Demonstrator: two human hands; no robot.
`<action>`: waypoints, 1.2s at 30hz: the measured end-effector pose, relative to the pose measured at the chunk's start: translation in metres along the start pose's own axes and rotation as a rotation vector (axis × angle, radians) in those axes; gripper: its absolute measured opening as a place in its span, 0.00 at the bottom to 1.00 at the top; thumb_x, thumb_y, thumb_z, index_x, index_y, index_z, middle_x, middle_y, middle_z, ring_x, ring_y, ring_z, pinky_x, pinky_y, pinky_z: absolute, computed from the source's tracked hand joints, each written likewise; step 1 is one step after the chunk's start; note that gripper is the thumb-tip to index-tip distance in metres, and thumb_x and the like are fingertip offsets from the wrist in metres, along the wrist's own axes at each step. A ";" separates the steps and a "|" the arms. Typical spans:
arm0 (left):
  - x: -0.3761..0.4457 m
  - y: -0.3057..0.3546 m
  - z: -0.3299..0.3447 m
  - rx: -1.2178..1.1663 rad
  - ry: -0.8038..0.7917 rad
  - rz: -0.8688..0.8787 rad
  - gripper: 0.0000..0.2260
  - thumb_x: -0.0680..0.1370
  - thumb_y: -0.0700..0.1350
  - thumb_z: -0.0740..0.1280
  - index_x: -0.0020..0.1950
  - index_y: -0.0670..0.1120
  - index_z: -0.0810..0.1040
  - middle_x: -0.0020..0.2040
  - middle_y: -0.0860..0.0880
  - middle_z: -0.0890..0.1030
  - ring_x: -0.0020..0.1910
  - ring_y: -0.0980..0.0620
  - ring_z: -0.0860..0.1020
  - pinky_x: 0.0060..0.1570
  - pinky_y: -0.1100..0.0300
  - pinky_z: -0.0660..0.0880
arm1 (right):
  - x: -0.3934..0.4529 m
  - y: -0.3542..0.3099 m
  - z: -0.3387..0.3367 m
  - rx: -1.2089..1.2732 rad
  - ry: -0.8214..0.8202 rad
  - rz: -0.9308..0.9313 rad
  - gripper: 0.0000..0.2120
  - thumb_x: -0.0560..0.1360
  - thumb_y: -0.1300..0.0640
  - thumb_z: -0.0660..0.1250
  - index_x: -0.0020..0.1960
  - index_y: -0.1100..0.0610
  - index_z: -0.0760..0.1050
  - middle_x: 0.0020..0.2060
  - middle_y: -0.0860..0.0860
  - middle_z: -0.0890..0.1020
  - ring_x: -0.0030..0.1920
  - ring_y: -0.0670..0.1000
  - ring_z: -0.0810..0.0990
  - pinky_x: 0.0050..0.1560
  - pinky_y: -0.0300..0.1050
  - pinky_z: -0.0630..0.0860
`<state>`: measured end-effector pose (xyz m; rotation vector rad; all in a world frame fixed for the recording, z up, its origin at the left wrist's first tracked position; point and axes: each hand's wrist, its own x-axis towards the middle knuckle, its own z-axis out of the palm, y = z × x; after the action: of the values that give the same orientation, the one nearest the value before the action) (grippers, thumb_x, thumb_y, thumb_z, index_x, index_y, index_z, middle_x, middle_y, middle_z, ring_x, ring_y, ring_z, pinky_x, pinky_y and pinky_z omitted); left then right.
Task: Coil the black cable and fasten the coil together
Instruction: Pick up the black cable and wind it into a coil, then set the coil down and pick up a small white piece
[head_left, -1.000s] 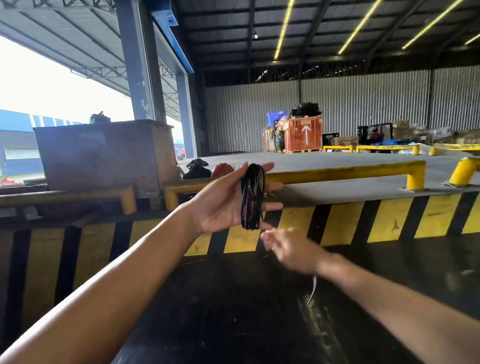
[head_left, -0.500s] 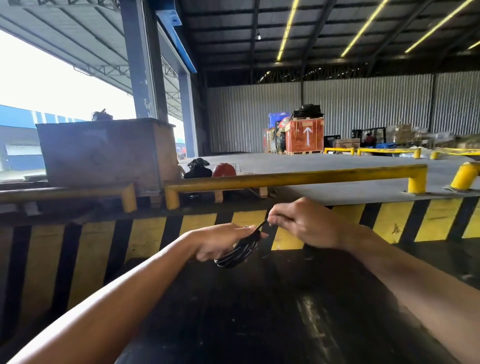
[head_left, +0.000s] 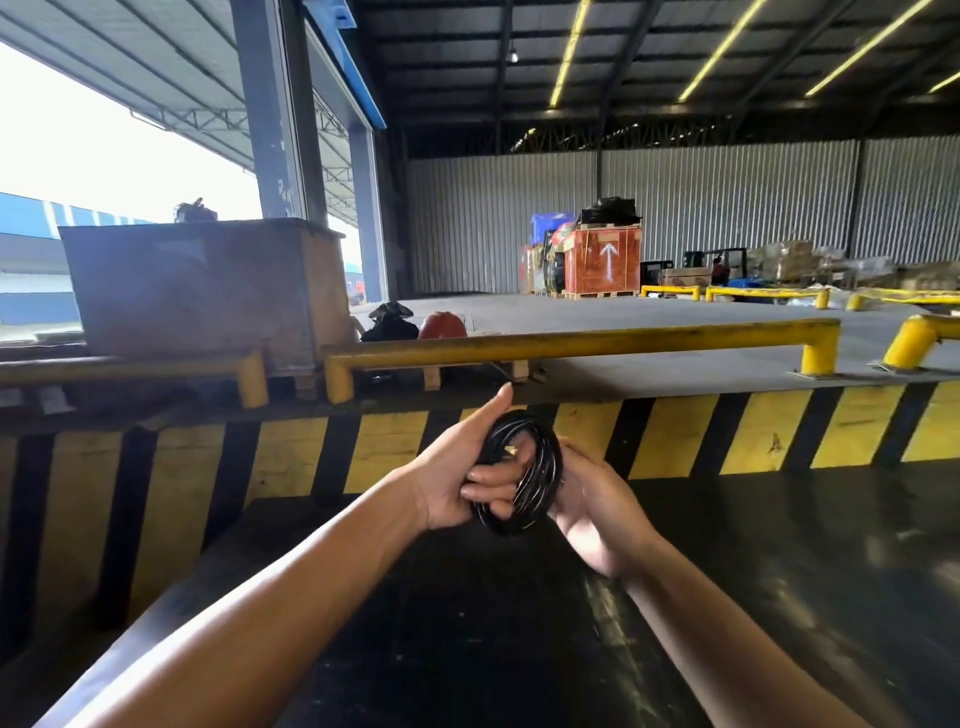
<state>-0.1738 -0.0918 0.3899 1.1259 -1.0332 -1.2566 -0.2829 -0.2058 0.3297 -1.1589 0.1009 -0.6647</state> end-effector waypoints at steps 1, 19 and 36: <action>0.001 -0.001 -0.001 -0.010 0.059 0.013 0.28 0.76 0.66 0.53 0.30 0.44 0.71 0.15 0.53 0.61 0.14 0.57 0.58 0.21 0.65 0.63 | -0.003 0.003 0.002 0.018 0.028 0.007 0.18 0.75 0.55 0.64 0.60 0.66 0.74 0.51 0.60 0.81 0.53 0.57 0.79 0.54 0.49 0.75; -0.005 -0.080 -0.002 0.484 0.820 0.352 0.24 0.79 0.61 0.54 0.33 0.44 0.72 0.28 0.49 0.74 0.29 0.50 0.72 0.35 0.56 0.69 | -0.070 0.068 0.027 -0.797 0.282 -0.177 0.10 0.77 0.56 0.61 0.53 0.53 0.79 0.47 0.51 0.85 0.49 0.49 0.83 0.55 0.55 0.79; -0.013 -0.264 -0.005 0.815 0.728 -0.156 0.11 0.75 0.48 0.69 0.41 0.42 0.84 0.33 0.50 0.79 0.35 0.53 0.75 0.35 0.63 0.67 | -0.155 0.185 -0.105 -1.071 0.063 0.466 0.11 0.75 0.48 0.64 0.35 0.48 0.76 0.34 0.50 0.81 0.40 0.50 0.80 0.46 0.52 0.76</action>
<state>-0.2142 -0.0746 0.1295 2.1130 -0.8919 -0.4030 -0.3703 -0.1655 0.0846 -2.0404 0.8318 -0.1893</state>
